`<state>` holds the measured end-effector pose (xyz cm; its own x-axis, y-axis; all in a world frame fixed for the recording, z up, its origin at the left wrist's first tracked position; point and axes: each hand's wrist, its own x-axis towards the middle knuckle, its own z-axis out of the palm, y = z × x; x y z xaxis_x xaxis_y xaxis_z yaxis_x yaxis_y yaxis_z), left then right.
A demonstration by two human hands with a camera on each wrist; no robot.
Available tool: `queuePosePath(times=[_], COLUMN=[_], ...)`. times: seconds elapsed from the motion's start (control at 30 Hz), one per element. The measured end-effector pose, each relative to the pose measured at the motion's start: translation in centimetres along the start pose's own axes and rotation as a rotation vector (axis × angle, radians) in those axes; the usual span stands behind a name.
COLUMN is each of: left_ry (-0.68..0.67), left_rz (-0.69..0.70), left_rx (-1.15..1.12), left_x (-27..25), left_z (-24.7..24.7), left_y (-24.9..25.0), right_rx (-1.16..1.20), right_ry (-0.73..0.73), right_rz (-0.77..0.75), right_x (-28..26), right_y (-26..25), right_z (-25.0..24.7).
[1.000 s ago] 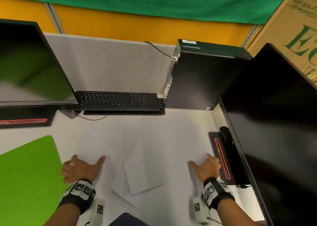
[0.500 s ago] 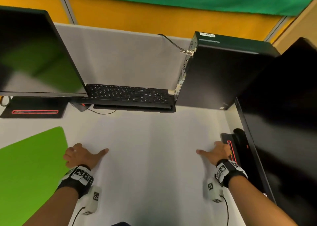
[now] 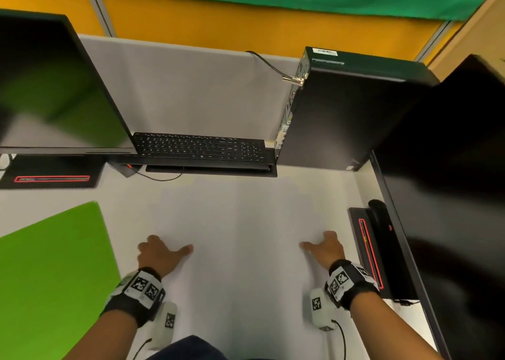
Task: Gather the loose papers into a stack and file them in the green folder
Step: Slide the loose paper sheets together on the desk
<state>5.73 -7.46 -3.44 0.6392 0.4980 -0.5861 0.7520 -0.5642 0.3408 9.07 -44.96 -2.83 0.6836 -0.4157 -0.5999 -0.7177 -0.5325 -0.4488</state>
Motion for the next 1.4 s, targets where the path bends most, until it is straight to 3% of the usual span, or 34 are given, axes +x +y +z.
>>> queuePosePath(times=[0.2, 0.33, 0.43, 0.6, 0.87, 1.0, 1.1, 1.27, 1.33, 1.4], left_ry=[0.043, -0.009, 0.064, 0.08, 0.081, 0.043, -0.014, 0.02, 0.019, 0.016], left_rz=[-0.08, -0.022, -0.046, -0.179, -0.197, -0.23, -0.186, -0.148, -0.113, -0.081], left_rx=[0.018, -0.04, -0.185, 0.015, -0.061, -0.133, -0.236, -0.114, -0.204, -0.314], left_x=[-0.3, -1.2, -0.9, -0.4, -0.5, -0.1, 0.1, -1.0, -1.4, -1.5], left_z=[0.1, 1.8, 1.7, 0.7, 0.9, 0.5, 0.6, 0.4, 0.1, -0.5], left_y=[-0.4, 1.0, 1.6, 1.1, 2.5, 1.3, 1.2, 2.2, 2.2, 1.7], right_rx=[-0.065, -0.057, 0.05, 0.146, 0.296, 0.157, 0.002, 0.188, 0.312, 0.272], right_ry=[0.168, 0.097, 0.05, 0.085, -0.06, 0.017, 0.037, -0.059, -0.083, -0.063], right_rz=[0.106, 0.18, 0.176, 0.272, 0.275, 0.365, 0.351, 0.337, 0.302, 0.24], right_x=[-1.1, -1.7, -1.4, -2.0, 0.2, -1.6, -2.3, -1.9, -1.8, -2.0], right_y=[0.1, -0.3, -0.4, 0.6, -1.0, -1.3, -1.7, -3.0, -2.8, -2.4], right_z=[-0.1, 0.4, -0.3, -1.1, 0.6, 0.2, 1.5, 2.0, 2.1, 2.3])
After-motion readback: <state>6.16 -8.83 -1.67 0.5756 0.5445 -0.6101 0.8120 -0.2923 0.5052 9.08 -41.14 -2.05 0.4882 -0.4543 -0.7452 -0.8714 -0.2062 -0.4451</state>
